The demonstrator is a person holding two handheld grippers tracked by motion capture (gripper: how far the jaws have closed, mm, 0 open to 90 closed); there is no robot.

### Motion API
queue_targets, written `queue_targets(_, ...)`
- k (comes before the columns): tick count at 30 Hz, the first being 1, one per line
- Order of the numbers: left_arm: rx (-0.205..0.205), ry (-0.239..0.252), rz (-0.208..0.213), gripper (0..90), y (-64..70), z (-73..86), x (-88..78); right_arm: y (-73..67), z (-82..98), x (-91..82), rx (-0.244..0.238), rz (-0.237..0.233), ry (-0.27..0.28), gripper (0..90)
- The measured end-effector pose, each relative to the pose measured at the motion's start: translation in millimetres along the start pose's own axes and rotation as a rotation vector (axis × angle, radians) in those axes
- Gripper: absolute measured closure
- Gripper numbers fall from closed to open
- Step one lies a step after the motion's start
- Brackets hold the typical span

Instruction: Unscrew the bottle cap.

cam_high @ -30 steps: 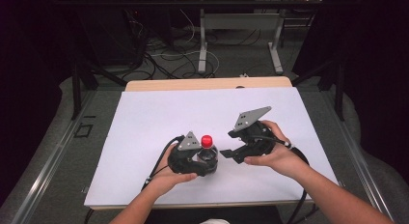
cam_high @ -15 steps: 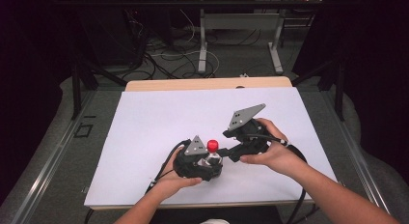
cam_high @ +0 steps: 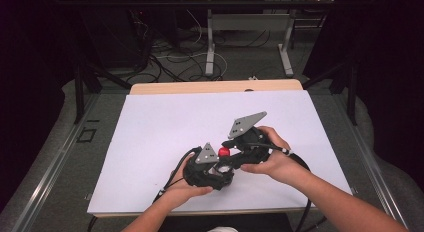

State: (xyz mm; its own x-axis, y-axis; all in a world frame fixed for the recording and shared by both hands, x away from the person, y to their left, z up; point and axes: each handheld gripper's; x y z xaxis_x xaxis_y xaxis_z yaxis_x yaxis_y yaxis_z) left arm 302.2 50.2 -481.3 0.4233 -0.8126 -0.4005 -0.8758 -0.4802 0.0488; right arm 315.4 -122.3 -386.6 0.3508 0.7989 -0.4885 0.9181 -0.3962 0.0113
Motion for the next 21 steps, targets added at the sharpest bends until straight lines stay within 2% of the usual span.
queue_targets(4,0.013,-0.022,0.016,29.8,0.7,-1.2,-1.5,-1.8,-1.2,3.1,0.011,0.004,-0.007,56.7)
queue_targets(5,0.005,-0.001,0.002,29.8,2.0,-0.1,-0.3,-2.3,-1.2,3.8,0.002,0.019,-0.006,58.6)
queue_targets(8,0.019,-0.022,0.016,29.9,0.9,-1.0,-2.6,-2.1,-1.3,4.1,0.011,0.017,-0.006,60.0)
queue_targets(10,0.014,-0.001,0.009,29.9,2.0,0.0,-2.0,-0.9,-1.4,3.1,0.020,0.003,-0.010,60.5)
queue_targets(12,0.010,-0.018,0.026,30.0,2.1,-1.4,-4.1,0.3,-1.4,2.7,0.018,-0.017,-0.002,60.8)
queue_targets(14,0.012,0.006,0.018,30.1,2.6,-1.1,-3.5,3.4,-1.8,1.7,0.018,-0.050,-0.001,61.0)
queue_targets(17,0.016,-0.006,0.040,30.1,2.8,-2.6,-5.1,7.6,-2.7,0.1,0.007,-0.090,-0.004,61.2)
queue_targets(19,0.027,0.004,0.037,30.2,3.5,-2.2,-4.8,11.2,-3.0,-0.3,-0.017,-0.143,-0.004,61.3)
queue_targets(21,0.025,-0.016,0.068,30.1,4.2,-2.6,-6.4,13.7,-3.1,-0.4,-0.037,-0.177,-0.006,61.4)
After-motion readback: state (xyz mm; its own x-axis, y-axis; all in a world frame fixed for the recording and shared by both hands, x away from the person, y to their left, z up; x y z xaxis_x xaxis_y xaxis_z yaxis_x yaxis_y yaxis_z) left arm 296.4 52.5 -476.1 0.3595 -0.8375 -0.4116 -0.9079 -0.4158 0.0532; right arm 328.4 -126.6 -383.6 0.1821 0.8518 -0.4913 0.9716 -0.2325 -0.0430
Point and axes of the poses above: each handheld gripper's, and its own axes: x roughly forward along the jaws, z roughly out of its underside, y roughly to its right, and after that the axes turned 14 degrees about y, right-handed
